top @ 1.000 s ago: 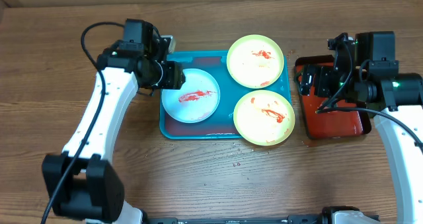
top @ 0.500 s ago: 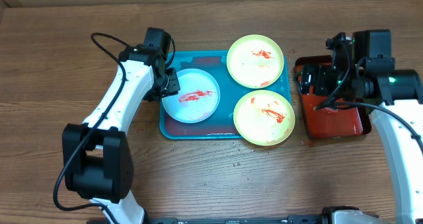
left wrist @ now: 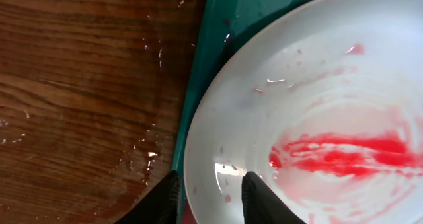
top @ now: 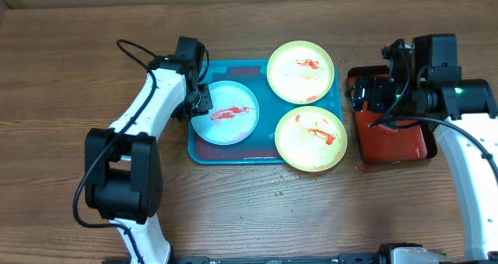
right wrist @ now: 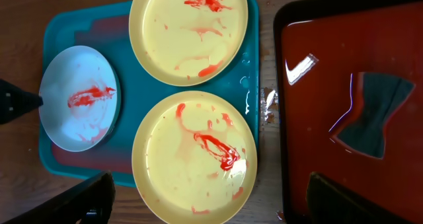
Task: Clean dirty plates on tray and stack at the side
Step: 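Lower the right gripper into the red tray and grasp the sponge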
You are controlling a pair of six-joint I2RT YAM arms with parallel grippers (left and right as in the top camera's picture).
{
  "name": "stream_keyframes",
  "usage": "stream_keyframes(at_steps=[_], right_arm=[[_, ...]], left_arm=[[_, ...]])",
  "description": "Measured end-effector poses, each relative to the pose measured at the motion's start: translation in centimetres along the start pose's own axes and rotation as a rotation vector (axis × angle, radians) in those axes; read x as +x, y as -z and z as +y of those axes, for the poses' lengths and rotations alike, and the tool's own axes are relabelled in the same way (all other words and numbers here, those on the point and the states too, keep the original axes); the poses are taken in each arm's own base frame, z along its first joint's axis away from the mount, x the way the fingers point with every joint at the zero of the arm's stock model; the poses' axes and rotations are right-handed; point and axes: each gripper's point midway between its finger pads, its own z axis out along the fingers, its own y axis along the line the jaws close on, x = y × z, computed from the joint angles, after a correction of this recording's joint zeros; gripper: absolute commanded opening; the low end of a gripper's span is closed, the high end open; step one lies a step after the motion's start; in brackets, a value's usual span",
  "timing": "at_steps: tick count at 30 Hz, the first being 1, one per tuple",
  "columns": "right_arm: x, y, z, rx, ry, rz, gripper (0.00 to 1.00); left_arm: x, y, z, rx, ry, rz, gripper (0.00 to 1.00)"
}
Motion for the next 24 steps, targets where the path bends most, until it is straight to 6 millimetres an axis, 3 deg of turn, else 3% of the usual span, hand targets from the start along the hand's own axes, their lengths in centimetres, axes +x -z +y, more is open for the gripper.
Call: stream_keyframes(at_steps=[4,24], right_arm=[[0.1,0.0,0.0,0.001,-0.002,0.005,0.94],[0.2,0.0,0.0,0.001,-0.002,0.006,0.94]], left_arm=[[0.3,-0.9,0.1,-0.011,-0.003,0.023,0.35],[0.9,-1.7,0.2,-0.020,-0.005,0.059,0.38]])
